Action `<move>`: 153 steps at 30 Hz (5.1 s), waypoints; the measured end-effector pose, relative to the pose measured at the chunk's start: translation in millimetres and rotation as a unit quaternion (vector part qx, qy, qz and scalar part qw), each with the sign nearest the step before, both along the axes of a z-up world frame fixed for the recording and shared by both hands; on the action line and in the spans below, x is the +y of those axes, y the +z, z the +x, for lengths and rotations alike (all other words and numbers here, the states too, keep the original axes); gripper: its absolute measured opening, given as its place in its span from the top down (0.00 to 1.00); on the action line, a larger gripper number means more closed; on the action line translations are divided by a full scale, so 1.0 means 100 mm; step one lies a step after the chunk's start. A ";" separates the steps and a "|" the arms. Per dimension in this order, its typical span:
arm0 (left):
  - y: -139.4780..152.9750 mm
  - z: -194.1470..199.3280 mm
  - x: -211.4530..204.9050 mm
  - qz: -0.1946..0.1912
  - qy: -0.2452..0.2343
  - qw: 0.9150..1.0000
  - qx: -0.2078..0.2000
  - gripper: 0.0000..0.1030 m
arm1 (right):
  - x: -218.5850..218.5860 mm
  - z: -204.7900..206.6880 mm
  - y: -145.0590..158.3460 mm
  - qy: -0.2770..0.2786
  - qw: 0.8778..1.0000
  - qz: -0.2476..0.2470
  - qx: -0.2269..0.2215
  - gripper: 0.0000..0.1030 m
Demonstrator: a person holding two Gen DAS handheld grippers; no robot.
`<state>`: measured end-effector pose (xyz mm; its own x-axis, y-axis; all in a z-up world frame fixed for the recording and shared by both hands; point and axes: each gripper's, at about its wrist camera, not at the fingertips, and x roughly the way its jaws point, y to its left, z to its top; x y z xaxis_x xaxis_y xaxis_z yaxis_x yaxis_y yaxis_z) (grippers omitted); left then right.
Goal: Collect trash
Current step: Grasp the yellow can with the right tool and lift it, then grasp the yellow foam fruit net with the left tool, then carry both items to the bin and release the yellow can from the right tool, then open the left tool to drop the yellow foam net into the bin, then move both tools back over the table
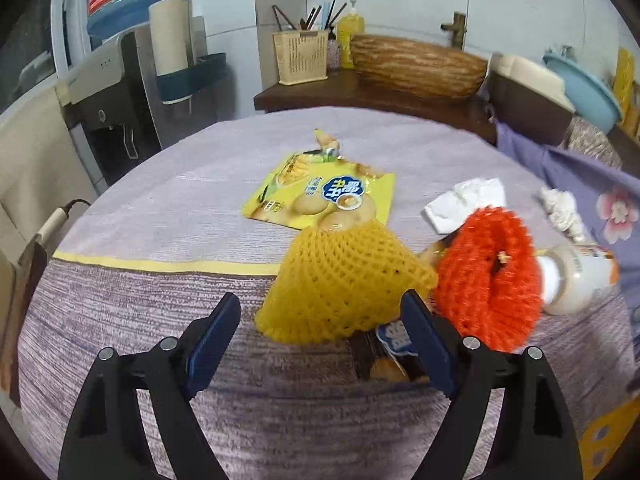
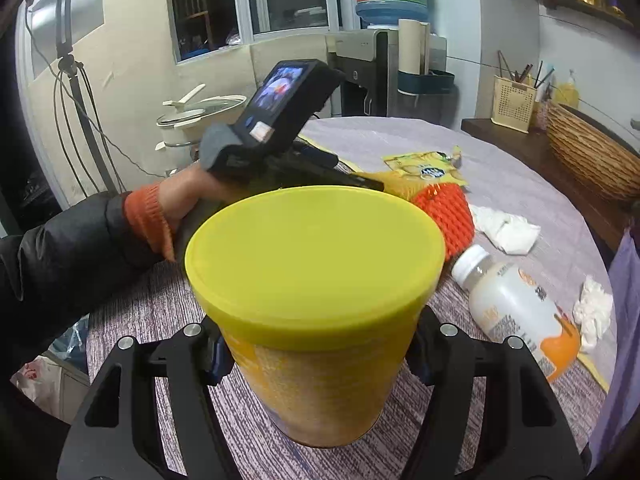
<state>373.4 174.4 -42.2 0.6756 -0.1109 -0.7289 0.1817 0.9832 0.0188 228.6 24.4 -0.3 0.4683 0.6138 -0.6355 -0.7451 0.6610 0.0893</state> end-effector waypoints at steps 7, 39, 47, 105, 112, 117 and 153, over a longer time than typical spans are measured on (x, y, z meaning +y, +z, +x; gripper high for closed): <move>-0.12 0.09 -0.01 0.002 0.009 1.000 0.012 0.64 | -0.21 -0.10 -0.07 -0.019 0.999 0.029 0.011 0.36; 0.35 -2.21 -1.19 -0.071 -0.047 0.992 -0.092 0.77 | -1.89 -0.78 -0.31 -0.216 0.971 0.101 -0.007 0.36; 0.37 -2.27 -2.22 -0.095 -0.143 0.981 -0.093 0.77 | -2.98 -0.91 -0.59 -0.356 0.932 0.068 -0.011 0.36; -1.43 -1.95 -4.92 0.037 -0.319 0.943 0.084 0.57 | -4.72 -1.37 -1.52 -0.586 0.809 0.004 0.039 0.24; -1.34 -2.05 -4.92 0.040 -0.319 0.945 0.063 0.27 | -4.83 -1.44 -1.46 -0.603 0.797 0.006 0.036 0.24; -1.17 -2.16 -4.82 0.025 -0.322 0.945 0.056 0.21 | -4.85 -1.46 -1.38 -0.604 0.796 0.010 0.028 0.24; 0.14 -2.21 -1.56 0.015 -0.043 0.998 -0.050 0.05 | -2.19 -0.25 -0.42 -0.227 0.974 -0.003 -0.001 0.18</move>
<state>152.4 18.5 -28.6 0.7343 -0.1504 -0.6619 0.2607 0.9629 0.0705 203.4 -194.9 -42.4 0.6923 0.3396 -0.6366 -0.3762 0.9228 0.0832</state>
